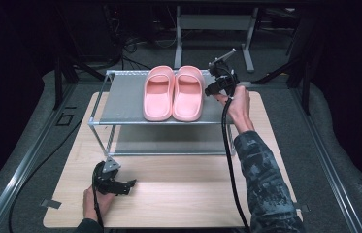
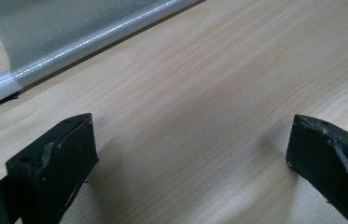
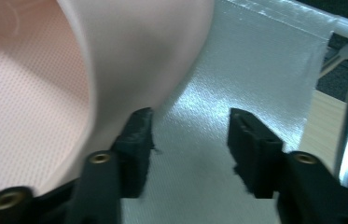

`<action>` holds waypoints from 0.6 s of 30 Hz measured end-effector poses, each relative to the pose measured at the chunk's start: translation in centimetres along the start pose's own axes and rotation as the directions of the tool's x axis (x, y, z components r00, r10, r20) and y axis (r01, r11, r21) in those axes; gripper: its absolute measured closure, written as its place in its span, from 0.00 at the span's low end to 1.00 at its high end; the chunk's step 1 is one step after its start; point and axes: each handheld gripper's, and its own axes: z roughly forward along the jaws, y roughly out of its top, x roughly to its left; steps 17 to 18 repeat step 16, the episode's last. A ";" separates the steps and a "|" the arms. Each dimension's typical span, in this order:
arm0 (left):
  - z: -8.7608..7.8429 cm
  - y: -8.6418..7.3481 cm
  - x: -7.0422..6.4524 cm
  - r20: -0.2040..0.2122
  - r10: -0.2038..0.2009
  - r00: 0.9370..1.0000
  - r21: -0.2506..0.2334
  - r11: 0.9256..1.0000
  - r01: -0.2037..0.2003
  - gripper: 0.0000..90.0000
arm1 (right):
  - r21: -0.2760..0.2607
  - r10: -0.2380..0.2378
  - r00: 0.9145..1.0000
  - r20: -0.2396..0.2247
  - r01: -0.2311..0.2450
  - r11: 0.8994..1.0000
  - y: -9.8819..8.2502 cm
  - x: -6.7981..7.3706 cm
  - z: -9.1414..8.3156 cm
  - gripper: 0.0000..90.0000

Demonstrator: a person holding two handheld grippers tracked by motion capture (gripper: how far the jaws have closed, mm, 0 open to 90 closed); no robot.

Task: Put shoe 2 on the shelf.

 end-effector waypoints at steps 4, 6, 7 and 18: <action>0.0 0.0 0.0 -0.001 0.001 1.000 0.001 1.000 -0.001 0.02 | -0.027 0.006 1.000 -0.005 -0.006 1.000 -0.9 -0.9 -1.4 0.27; 0.0 0.0 0.0 -0.001 0.002 1.000 0.001 1.000 -0.002 0.02 | -0.041 0.007 1.000 -0.006 -0.008 0.999 -1.5 -1.4 -2.0 0.21; 0.0 0.0 0.0 -0.001 0.001 1.000 0.001 1.000 -0.001 0.02 | -0.051 0.010 1.000 -0.005 -0.010 0.999 -1.7 -1.6 -2.3 0.19; 0.0 0.0 0.0 0.000 0.002 1.000 0.001 1.000 -0.002 0.02 | -0.111 0.006 1.000 -0.010 -0.007 0.994 -5.1 -3.5 -5.5 0.05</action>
